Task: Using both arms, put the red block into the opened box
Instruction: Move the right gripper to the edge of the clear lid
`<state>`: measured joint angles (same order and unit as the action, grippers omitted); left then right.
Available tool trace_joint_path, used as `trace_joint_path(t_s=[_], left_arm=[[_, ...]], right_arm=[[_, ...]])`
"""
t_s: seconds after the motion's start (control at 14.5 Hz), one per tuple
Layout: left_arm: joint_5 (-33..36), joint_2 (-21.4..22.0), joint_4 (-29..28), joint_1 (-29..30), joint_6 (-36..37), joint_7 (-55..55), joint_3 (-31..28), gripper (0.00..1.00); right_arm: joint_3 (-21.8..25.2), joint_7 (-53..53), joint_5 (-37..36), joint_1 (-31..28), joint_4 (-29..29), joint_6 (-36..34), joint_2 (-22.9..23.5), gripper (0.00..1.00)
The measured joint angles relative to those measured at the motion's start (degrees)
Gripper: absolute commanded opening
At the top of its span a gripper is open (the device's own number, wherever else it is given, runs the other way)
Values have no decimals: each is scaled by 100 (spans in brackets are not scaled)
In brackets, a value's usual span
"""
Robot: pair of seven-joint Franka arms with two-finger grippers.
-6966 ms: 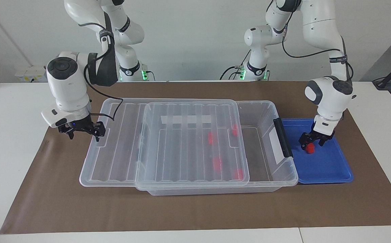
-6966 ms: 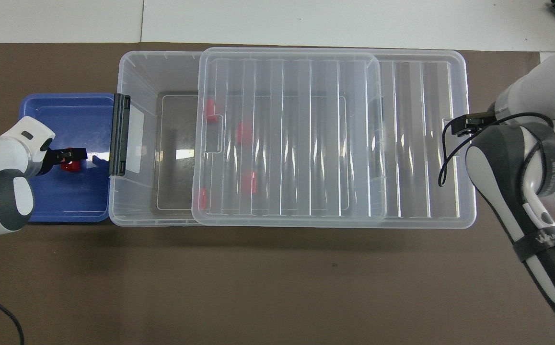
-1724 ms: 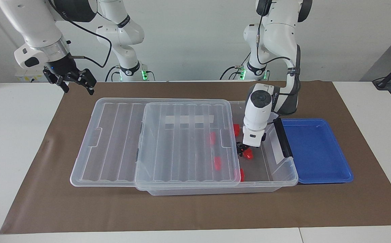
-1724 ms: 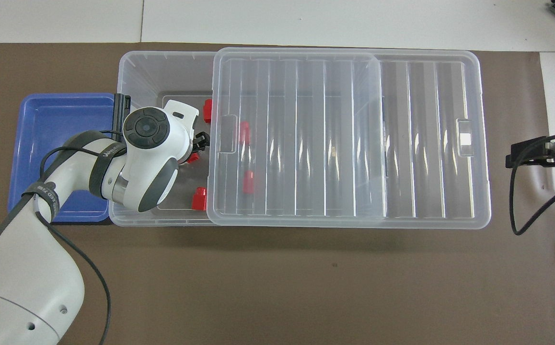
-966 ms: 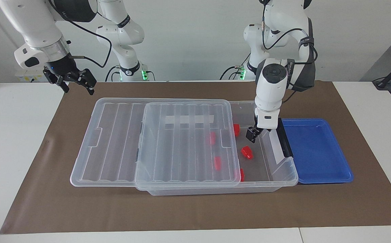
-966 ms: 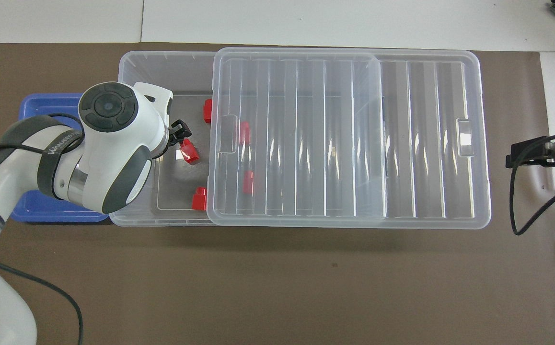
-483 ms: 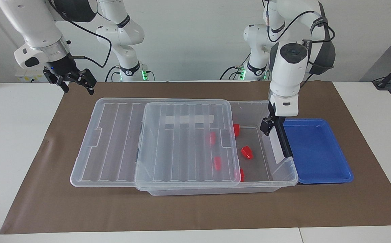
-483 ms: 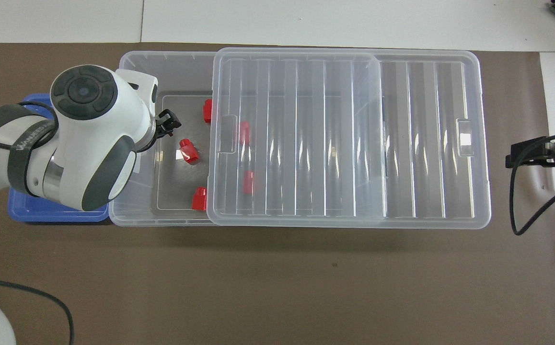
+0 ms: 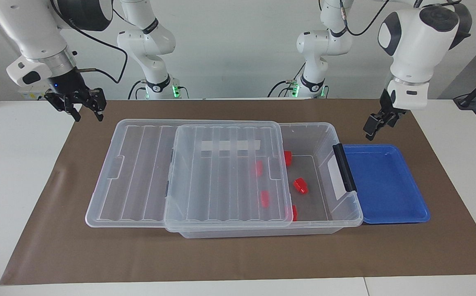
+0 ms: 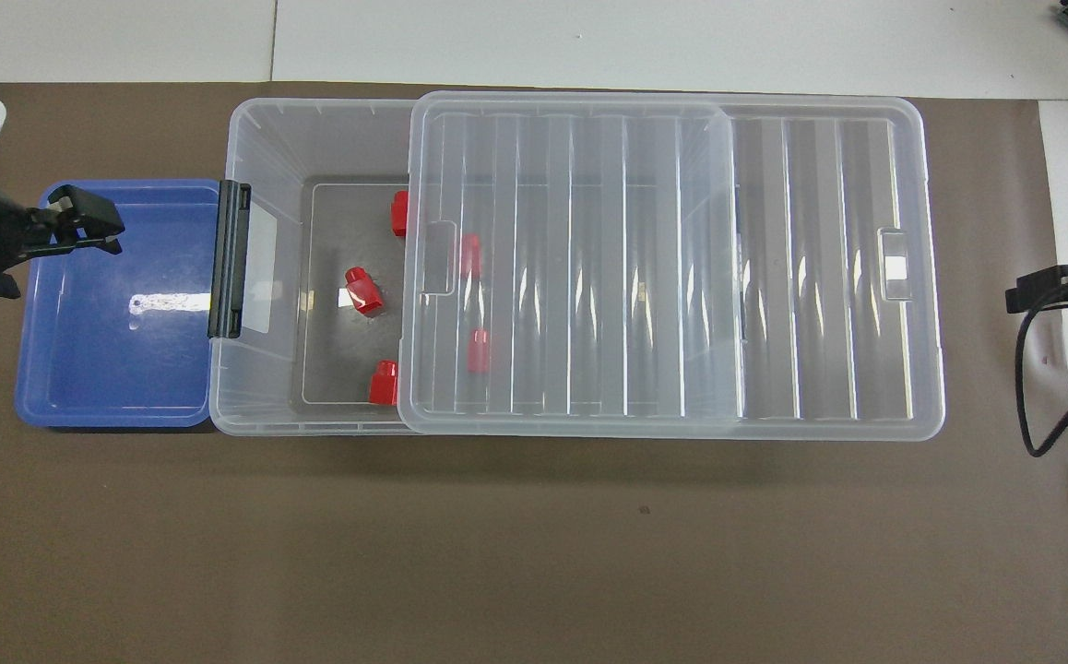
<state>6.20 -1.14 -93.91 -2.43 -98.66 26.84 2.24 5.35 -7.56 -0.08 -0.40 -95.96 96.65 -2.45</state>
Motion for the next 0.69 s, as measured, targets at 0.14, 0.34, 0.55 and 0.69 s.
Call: trace_joint_path(t_s=[0.14, 0.34, 0.55, 0.69], left_arm=[[-17, 89, -2, 138, 115, -571, 0, 100], [-20, 102, -16, 148, 141, -915, 28, 100], [-20, 102, -23, 148, 151, -1341, 42, 100], [-20, 102, -27, 150, 158, -1568, 40, 100]], right_arm=[[7, -499, 0, -158, -117, 325, 106, 0], [12, -1471, 174, -430, -228, 1007, 500, 0], [11, -1907, 204, -509, -241, 1630, 997, 0], [-38, -1928, 206, -487, -241, 1987, 1298, 0]])
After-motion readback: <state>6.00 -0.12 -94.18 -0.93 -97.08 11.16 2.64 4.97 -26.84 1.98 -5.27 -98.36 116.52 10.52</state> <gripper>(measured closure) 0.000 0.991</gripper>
